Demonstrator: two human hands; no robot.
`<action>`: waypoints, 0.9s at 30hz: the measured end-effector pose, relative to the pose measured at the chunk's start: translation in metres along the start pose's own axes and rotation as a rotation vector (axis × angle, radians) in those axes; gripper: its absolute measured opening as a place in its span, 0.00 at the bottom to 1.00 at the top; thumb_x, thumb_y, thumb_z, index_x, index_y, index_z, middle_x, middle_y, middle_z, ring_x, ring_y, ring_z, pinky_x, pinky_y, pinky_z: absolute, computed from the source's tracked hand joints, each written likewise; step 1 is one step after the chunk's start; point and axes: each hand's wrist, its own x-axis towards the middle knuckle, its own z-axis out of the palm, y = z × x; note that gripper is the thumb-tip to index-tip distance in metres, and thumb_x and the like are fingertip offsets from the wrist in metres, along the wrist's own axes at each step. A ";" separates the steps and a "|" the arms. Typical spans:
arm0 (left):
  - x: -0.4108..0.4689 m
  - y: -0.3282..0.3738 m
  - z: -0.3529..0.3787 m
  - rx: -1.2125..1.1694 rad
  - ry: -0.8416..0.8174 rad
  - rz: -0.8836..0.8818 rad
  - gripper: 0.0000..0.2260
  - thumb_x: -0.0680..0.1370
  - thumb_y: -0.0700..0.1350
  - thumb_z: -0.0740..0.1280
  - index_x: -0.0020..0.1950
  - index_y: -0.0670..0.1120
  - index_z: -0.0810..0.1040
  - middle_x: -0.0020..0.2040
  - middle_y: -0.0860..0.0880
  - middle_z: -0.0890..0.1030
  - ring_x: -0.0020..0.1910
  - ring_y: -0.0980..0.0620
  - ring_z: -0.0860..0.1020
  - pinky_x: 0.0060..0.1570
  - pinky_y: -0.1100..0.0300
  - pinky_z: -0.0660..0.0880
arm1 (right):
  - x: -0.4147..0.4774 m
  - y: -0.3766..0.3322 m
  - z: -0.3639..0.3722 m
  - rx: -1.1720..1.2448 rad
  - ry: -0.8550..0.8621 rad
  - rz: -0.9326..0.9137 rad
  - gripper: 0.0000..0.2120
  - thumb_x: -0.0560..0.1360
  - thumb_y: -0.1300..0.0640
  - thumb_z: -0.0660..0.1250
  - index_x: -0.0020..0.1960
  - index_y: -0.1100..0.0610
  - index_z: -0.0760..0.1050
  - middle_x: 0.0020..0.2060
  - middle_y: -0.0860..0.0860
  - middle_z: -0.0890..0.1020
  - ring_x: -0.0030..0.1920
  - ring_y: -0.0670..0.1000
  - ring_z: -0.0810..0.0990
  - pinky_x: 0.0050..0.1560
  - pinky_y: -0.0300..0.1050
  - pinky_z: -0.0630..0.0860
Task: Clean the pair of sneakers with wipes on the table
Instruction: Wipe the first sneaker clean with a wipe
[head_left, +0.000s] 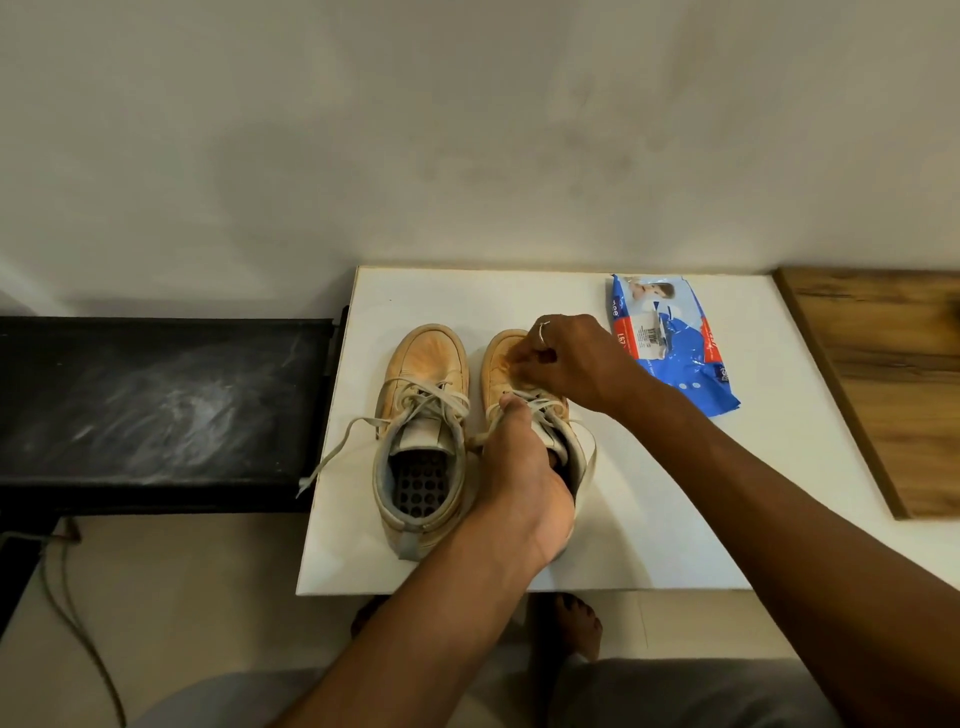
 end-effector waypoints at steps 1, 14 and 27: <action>0.001 0.000 0.000 -0.003 0.000 0.002 0.18 0.83 0.56 0.62 0.62 0.43 0.79 0.57 0.40 0.84 0.56 0.43 0.83 0.62 0.48 0.78 | 0.001 0.002 -0.001 -0.003 0.011 0.002 0.09 0.75 0.54 0.71 0.54 0.55 0.84 0.46 0.48 0.82 0.41 0.43 0.76 0.40 0.28 0.68; 0.010 -0.002 -0.003 0.021 -0.003 -0.008 0.21 0.81 0.60 0.63 0.62 0.43 0.80 0.56 0.40 0.85 0.56 0.43 0.83 0.64 0.45 0.77 | 0.014 -0.004 -0.002 0.044 -0.034 0.021 0.09 0.75 0.54 0.71 0.54 0.54 0.84 0.48 0.47 0.83 0.42 0.42 0.77 0.45 0.34 0.75; 0.014 -0.002 -0.004 0.042 -0.006 -0.009 0.21 0.82 0.59 0.63 0.60 0.43 0.80 0.56 0.40 0.85 0.55 0.42 0.84 0.63 0.44 0.78 | 0.016 -0.003 0.002 0.036 0.043 0.035 0.08 0.75 0.56 0.70 0.53 0.57 0.83 0.46 0.45 0.82 0.40 0.43 0.76 0.40 0.28 0.69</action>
